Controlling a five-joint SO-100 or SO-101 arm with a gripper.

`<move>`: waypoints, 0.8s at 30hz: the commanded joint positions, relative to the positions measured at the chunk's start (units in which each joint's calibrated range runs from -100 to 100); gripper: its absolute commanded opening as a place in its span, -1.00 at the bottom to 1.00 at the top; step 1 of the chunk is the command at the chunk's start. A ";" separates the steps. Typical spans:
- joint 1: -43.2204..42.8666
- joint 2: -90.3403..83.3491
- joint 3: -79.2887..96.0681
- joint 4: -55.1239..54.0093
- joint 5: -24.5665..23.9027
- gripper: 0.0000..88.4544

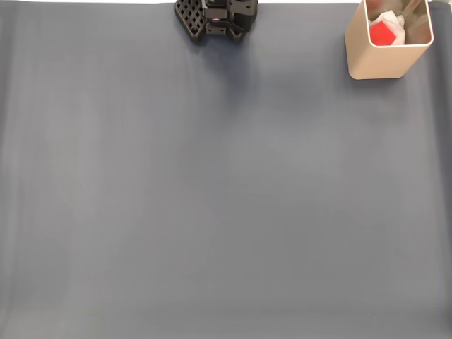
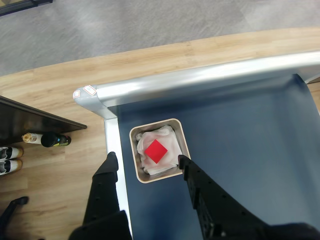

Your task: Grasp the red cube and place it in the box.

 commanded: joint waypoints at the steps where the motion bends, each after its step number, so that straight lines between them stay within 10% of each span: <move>1: 0.53 -2.30 -1.30 -0.02 0.49 -0.36; 12: 4.22 -2.30 -1.40 0.23 1.86 -0.42; 24: 16.08 -4.12 -0.30 0.06 3.47 -1.00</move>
